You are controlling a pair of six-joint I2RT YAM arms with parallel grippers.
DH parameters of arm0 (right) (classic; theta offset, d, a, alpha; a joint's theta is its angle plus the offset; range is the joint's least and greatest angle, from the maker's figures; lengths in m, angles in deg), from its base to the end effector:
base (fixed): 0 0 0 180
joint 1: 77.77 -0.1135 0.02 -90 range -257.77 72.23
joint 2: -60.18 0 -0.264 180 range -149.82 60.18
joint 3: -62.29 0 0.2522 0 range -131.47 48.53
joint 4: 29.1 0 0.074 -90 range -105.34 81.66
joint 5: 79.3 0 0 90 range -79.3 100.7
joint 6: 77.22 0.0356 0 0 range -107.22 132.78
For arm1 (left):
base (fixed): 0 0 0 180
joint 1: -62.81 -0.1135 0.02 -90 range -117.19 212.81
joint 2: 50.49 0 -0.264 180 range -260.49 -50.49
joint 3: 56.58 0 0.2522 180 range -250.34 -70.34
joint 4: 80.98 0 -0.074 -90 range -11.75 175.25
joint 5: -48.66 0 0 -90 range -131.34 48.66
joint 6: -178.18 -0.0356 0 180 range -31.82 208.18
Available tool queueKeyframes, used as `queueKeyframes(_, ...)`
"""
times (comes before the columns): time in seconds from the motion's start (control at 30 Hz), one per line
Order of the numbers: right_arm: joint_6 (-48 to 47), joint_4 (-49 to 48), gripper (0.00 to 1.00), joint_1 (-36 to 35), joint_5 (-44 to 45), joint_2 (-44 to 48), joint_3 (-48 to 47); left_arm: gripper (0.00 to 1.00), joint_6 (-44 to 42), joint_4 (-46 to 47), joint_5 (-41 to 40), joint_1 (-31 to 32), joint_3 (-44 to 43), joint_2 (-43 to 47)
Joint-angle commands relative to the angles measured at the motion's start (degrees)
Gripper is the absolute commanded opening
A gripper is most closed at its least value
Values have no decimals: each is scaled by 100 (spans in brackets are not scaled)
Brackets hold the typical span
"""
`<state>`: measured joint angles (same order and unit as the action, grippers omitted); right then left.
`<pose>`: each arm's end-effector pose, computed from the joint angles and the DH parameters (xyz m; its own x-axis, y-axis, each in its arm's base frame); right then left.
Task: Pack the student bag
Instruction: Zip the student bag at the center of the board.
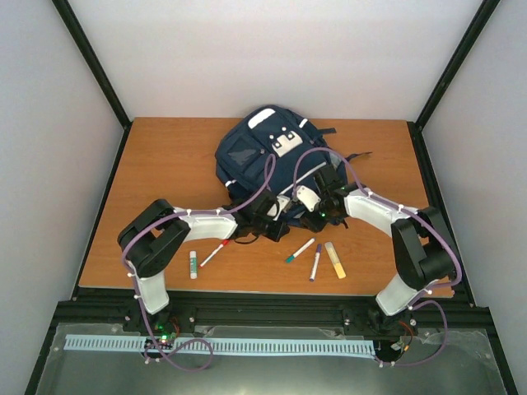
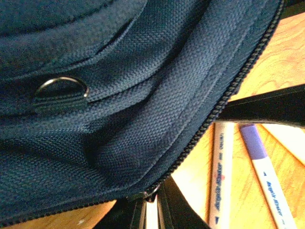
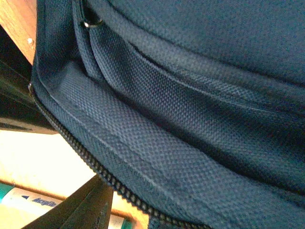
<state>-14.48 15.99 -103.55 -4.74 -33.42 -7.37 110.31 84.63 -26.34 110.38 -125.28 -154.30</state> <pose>0.2713 0.1416 0.1735 -0.5161 -0.7396 -0.4320 -0.8341 0.5487 0.0571 0.2359 -0.2717 0.1424 -0.7865 0.3211 -0.5275 0.5722 0.7002 -0.4270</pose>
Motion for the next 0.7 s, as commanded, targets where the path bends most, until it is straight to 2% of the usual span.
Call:
queueKeyframes(0.0, 110, 121, 49, 128, -17, 372, -135, 2, 382, 790, 812, 178, -332, -150)
queueKeyframes(0.1, 171, 241, 50, 419, 1, 868, -170, 3, 382, 826, 917, 288, -451, -6)
queueKeyframes(0.27, 44, 449, 50, 675, 401, 1656, -128, 3, 198, 490, 608, 461, -477, 765)
queueKeyframes(0.37, 3, 414, 50, 701, 608, 1831, 98, 1, 196, 503, -35, 464, -271, 1062)
queueKeyframes(0.4, 18, 393, 50, 719, 627, 1831, 166, 1, 213, 530, -267, 459, -246, 1004)
queueKeyframes(0.5, 84, 321, 51, 811, 680, 1709, 252, 1, 307, 297, -224, 462, -491, 438)
queueKeyframes(0.67, 341, 286, 65, 1031, 929, 1384, 155, 2, 639, 593, -96, 477, -316, 128)
